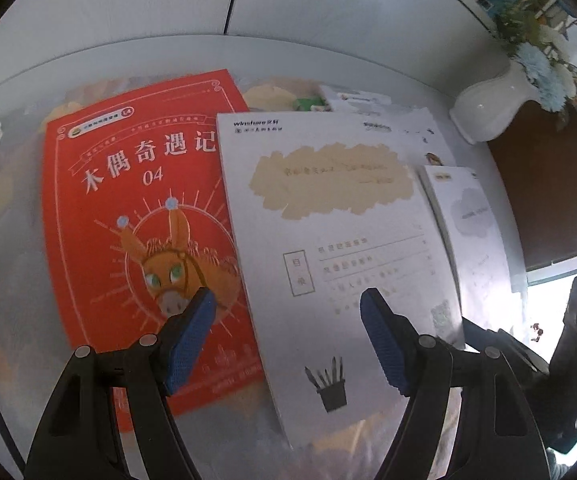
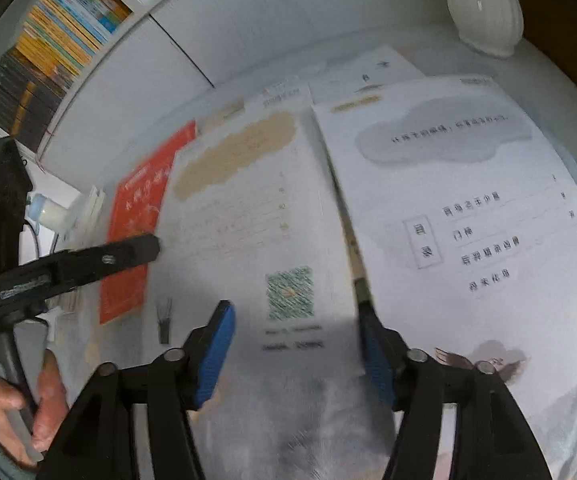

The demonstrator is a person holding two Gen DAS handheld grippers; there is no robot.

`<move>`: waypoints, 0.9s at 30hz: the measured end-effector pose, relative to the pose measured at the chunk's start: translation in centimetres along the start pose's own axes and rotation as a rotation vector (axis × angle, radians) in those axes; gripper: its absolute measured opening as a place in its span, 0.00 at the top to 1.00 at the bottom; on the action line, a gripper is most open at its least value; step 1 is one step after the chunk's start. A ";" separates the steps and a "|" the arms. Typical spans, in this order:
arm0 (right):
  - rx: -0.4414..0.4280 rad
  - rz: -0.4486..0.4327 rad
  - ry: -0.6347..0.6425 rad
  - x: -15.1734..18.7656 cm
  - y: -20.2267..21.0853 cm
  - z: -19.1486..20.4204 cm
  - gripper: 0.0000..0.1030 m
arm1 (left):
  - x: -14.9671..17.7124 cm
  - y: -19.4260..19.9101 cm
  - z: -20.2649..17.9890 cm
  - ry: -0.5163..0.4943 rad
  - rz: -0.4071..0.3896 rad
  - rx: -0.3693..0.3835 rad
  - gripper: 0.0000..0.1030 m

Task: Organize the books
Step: 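Close both grippers on the edge of the white booklet, then lift the white booklet off the table and tilt it upright with both grippers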

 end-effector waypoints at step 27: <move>-0.189 0.226 0.135 12.0 8.4 -3.0 0.43 | 17.7 5.3 -5.3 -0.143 0.170 0.149 0.26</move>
Point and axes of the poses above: each gripper's, at about its wrist camera, not at the fingertips, and y roughly against the way its jaws point, z to its left, x to its underside, the point moved 1 cm from there along -y, roughly the way its jaws point, and after that the axes turned 7 degrees about -z, right-handed, at the moved point
